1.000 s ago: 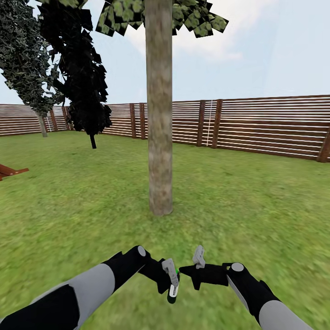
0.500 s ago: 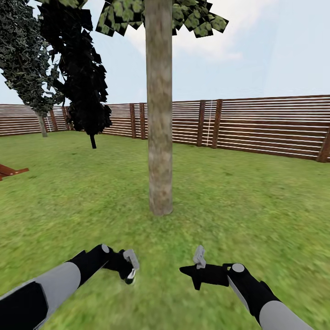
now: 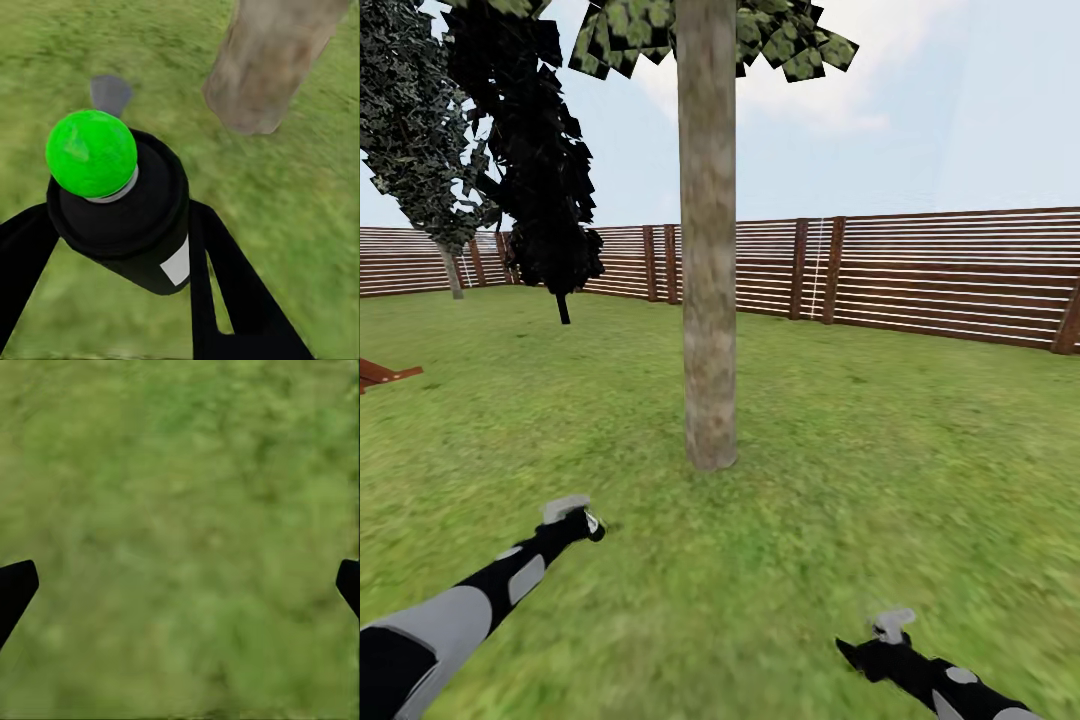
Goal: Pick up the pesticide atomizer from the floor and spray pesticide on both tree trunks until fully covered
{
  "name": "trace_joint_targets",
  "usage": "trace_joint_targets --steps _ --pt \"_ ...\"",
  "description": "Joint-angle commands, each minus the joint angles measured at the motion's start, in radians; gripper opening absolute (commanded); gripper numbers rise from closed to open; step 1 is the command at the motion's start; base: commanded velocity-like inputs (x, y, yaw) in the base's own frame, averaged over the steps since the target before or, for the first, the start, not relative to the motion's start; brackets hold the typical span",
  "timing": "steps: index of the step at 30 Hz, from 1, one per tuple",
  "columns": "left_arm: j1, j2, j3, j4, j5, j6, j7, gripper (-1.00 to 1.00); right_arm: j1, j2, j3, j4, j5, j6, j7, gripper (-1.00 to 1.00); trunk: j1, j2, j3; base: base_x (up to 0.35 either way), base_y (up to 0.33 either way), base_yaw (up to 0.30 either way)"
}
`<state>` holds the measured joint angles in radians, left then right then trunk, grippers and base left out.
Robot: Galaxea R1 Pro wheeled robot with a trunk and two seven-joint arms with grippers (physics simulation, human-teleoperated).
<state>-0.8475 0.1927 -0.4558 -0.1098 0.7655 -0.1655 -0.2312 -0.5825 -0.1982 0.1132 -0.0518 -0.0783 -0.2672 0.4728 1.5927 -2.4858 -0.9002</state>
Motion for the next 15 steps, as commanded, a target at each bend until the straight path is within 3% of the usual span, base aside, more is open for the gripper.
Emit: trace_joint_targets --steps 1,4,7,11,15 --pt "-0.001 -0.002 -0.008 0.004 0.02 -0.004 0.041 -1.0 -0.001 -0.002 0.007 0.008 -0.01 -0.006 -0.09 1.0 0.0 0.0 -0.001 0.0 0.0 0.0" --pt "-0.001 -0.016 -0.006 0.01 0.035 -0.002 0.131 -1.0 -0.001 -0.005 0.004 0.017 -0.013 -0.01 -0.381 1.0 0.0 0.0 -0.001 0.0 0.0 0.0" --pt "-0.001 -0.023 -0.006 0.011 0.037 0.001 0.145 -1.0 -0.001 -0.002 0.005 0.018 -0.013 -0.009 -0.431 1.0 0.0 0.0 -0.001 0.0 0.0 0.0" --pt "-0.001 -0.029 -0.007 0.012 0.036 0.001 0.145 -1.0 0.0 -0.001 0.003 0.019 -0.014 -0.009 -0.432 1.0 0.0 0.0 -0.001 0.0 0.0 0.0" --pt "0.0 -0.055 -0.007 0.012 0.035 0.001 0.145 -1.0 -0.001 -0.002 0.003 0.019 -0.03 -0.009 -0.432 1.0 0.0 0.0 -0.001 0.017 0.0 0.0"
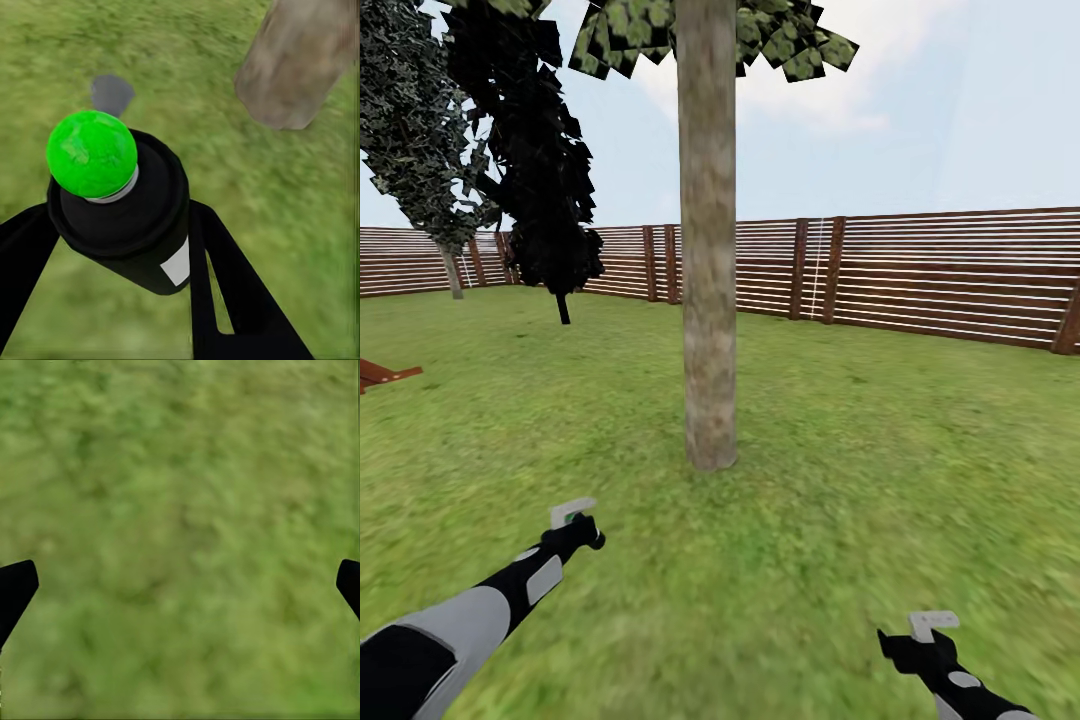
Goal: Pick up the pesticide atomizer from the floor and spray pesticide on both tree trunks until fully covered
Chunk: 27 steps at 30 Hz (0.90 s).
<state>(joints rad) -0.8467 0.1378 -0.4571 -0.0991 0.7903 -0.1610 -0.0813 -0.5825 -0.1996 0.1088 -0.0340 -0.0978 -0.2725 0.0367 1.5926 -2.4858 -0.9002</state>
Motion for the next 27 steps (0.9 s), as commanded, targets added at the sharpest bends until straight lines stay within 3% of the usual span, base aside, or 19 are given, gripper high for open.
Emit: trace_joint_targets --steps 1,3,5,6,7,10,14,19,27 --pt "-0.001 -0.002 -0.006 0.001 0.01 -0.003 -0.005 -1.0 -0.001 -0.001 0.008 0.001 -0.019 -0.004 0.003 1.0 0.0 0.0 -0.001 0.103 0.0 0.0" --pt "0.0 -0.004 -0.006 0.002 0.01 -0.002 -0.005 -1.0 -0.001 -0.001 0.008 0.0 -0.06 -0.004 0.001 1.0 0.0 0.0 -0.001 0.179 0.0 0.0" --pt "0.0 -0.005 -0.006 0.006 0.009 0.014 -0.005 -1.0 -0.001 -0.001 0.008 0.0 -0.156 -0.004 0.0 1.0 0.0 0.0 -0.001 0.279 0.0 -0.047" --pt "0.0 -0.006 -0.007 0.01 0.007 0.05 -0.005 -1.0 -0.001 -0.002 0.008 0.0 -0.221 -0.003 0.002 1.0 0.0 0.0 -0.001 0.309 0.0 -0.187" --pt "0.0 -0.005 -0.007 0.011 0.006 0.077 -0.005 -1.0 0.0 -0.002 0.008 0.0 -0.259 -0.003 0.003 1.0 0.0 0.0 -0.001 0.317 0.0 -0.226" --pt "0.0 -0.006 -0.008 0.013 0.004 0.13 -0.005 -1.0 -0.001 -0.002 0.008 0.0 -0.32 -0.002 0.005 1.0 0.0 0.0 -0.001 0.324 0.0 -0.266" --pt "0.0 -0.006 -0.028 0.013 0.0 0.155 -0.005 -1.0 -0.001 -0.002 0.009 0.0 -0.34 -0.002 0.005 1.0 0.0 0.0 -0.001 0.329 0.0 -0.292" --pt "0.0 -0.007 -0.08 0.011 0.0 0.226 -0.005 -1.0 -0.001 -0.001 0.009 0.0 -0.342 -0.002 0.004 1.0 0.0 0.0 -0.001 0.33 0.0 -0.287" --pt "0.0 -0.007 -0.09 0.01 0.001 0.252 -0.003 -1.0 -0.001 -0.001 0.009 0.0 -0.342 -0.002 0.0 1.0 0.0 0.0 -0.001 0.33 0.0 -0.126"
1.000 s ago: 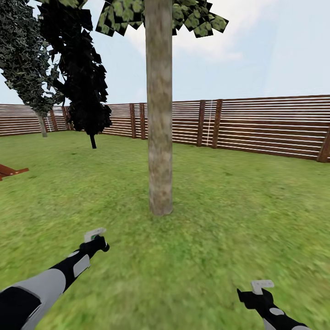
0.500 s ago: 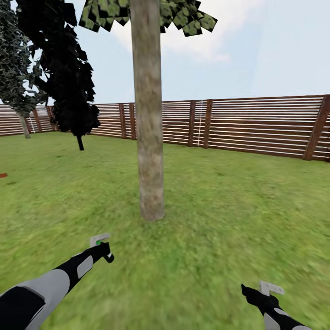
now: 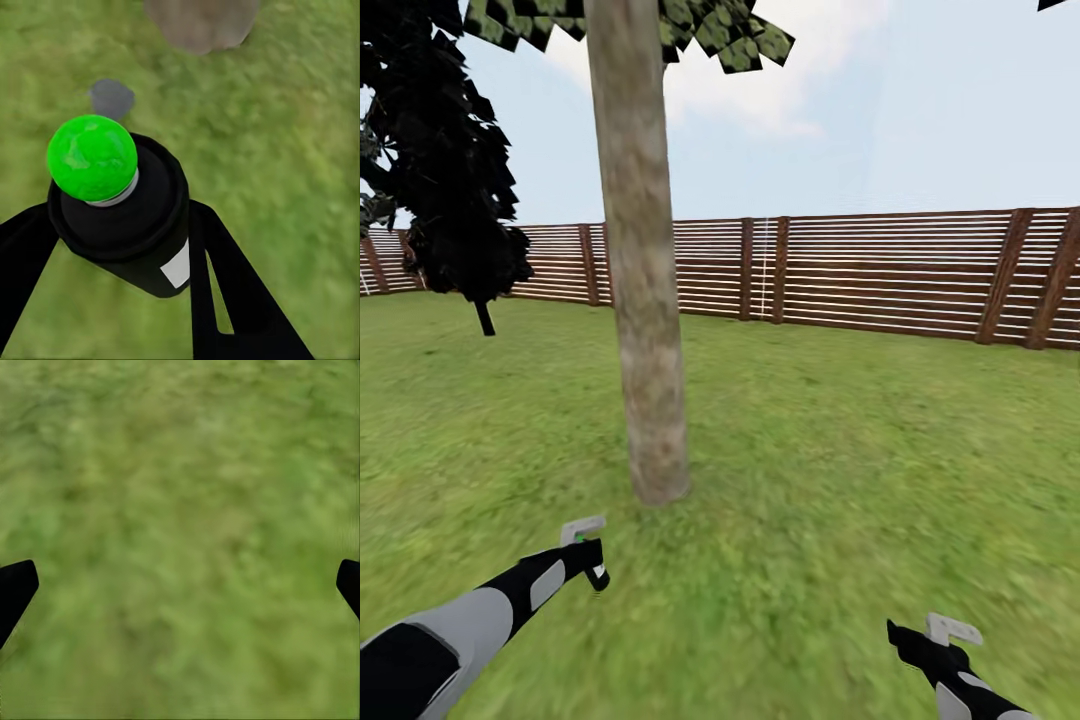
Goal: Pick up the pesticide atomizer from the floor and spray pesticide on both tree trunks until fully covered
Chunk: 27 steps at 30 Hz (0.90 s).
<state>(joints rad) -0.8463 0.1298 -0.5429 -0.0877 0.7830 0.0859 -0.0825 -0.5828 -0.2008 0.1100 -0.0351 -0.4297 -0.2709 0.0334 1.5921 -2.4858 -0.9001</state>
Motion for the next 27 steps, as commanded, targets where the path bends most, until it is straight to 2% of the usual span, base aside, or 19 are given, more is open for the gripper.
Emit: trace_joint_targets --steps 1,5,6,8,10,11,14,16,20,23,27 --pt "0.0 0.001 -0.005 -0.001 0.008 0.005 -0.002 -1.0 -0.001 0.0 0.008 0.002 -0.011 -0.004 0.004 1.0 0.0 0.0 -0.001 0.33 0.0 -0.01" --pt "0.0 0.001 -0.007 0.002 0.01 0.008 -0.003 -1.0 0.0 0.001 0.008 0.001 -0.01 -0.004 0.006 1.0 0.0 0.0 -0.003 0.167 0.0 -0.003" --pt "0.0 0.001 -0.008 0.002 0.009 0.027 -0.003 -1.0 0.0 0.001 0.008 0.001 -0.011 -0.004 0.006 1.0 0.0 0.0 -0.005 0.04 0.0 -0.001" --pt "0.0 0.001 -0.02 0.001 0.002 0.088 -0.003 -1.0 0.0 0.0 0.008 0.001 -0.012 -0.004 0.007 1.0 0.0 0.0 -0.007 0.021 0.0 0.0" --pt "-0.001 -0.001 -0.054 -0.007 -0.031 0.191 -0.003 -1.0 -0.001 0.0 0.008 0.001 -0.013 -0.004 0.007 1.0 0.0 0.0 -0.01 0.007 0.0 0.0" --pt "-0.002 -0.006 -0.07 -0.027 -0.06 0.253 -0.003 -1.0 0.0 0.0 0.008 0.001 -0.013 -0.004 0.008 1.0 0.0 0.0 -0.012 0.003 0.0 0.0" --pt "-0.002 -0.011 -0.083 -0.091 -0.095 0.32 -0.001 -1.0 0.0 0.0 0.008 0.001 -0.014 -0.004 0.007 1.0 0.0 0.0 -0.017 0.001 0.0 0.0" --pt "-0.003 -0.012 -0.085 -0.119 -0.107 0.356 0.0 -1.0 0.0 0.0 0.008 0.001 -0.014 -0.004 0.007 1.0 0.0 0.0 -0.019 0.0 0.0 0.0" --pt "-0.006 -0.011 -0.086 -0.136 -0.113 0.492 0.0 -1.0 -0.001 0.0 0.009 0.001 -0.012 -0.004 0.006 1.0 0.0 0.0 -0.022 0.0 0.0 0.0" --pt "-0.007 -0.009 -0.086 -0.138 -0.114 0.53 0.0 -1.0 0.0 0.0 0.009 0.002 -0.011 -0.004 0.006 1.0 0.0 0.0 -0.023 0.0 0.0 0.0" --pt "-0.009 -0.006 -0.087 -0.139 -0.114 0.543 0.002 -1.0 -0.001 -0.002 0.011 0.002 -0.011 -0.004 0.008 1.0 0.0 0.0 -0.028 0.0 0.0 0.0"
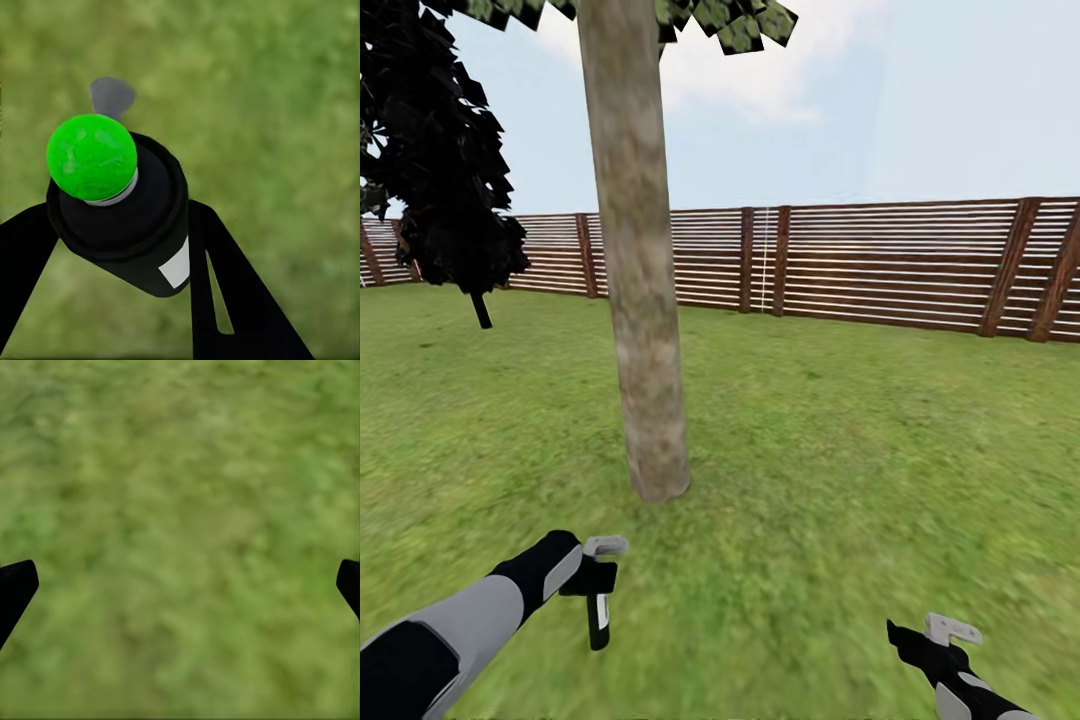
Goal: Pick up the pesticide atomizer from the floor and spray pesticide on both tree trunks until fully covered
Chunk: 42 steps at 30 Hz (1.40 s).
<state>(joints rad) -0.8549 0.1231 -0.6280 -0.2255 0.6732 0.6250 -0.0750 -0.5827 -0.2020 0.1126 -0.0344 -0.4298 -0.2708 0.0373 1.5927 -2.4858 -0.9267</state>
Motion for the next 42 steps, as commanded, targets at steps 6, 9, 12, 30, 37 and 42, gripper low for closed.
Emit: trace_joint_targets --steps 6,9,12,30,37,42 --pt "-0.001 0.0 -0.002 -0.001 -0.004 0.002 -0.006 -1.0 0.0 0.0 0.009 0.002 -0.01 -0.004 0.004 1.0 0.0 0.0 -0.01 0.0 0.0 0.0" --pt "-0.001 0.0 -0.001 -0.002 -0.004 0.001 -0.006 -1.0 0.0 0.001 0.009 0.001 -0.01 -0.004 0.004 1.0 0.0 0.0 -0.014 0.0 0.0 0.0" --pt "-0.001 0.0 -0.001 -0.002 -0.004 0.001 -0.006 -1.0 -0.001 0.001 0.009 0.001 -0.009 -0.004 0.003 1.0 0.0 0.0 -0.016 0.022 0.0 0.0" --pt "-0.001 0.001 -0.002 -0.001 -0.004 0.0 -0.005 -1.0 -0.001 0.001 0.009 0.002 -0.009 -0.004 0.003 1.0 0.0 0.0 -0.016 0.31 0.0 -0.198" --pt "-0.001 0.024 -0.002 0.0 -0.004 -0.006 0.029 -1.0 -0.001 0.001 0.009 0.002 -0.009 -0.004 0.001 1.0 0.0 0.0 -0.016 0.145 0.0 -0.044" --pt "-0.001 0.063 0.0 0.004 -0.001 -0.051 0.042 -1.0 -0.001 0.001 0.009 0.002 -0.009 -0.004 -0.001 1.0 0.0 0.0 -0.016 0.003 0.0 -0.001"
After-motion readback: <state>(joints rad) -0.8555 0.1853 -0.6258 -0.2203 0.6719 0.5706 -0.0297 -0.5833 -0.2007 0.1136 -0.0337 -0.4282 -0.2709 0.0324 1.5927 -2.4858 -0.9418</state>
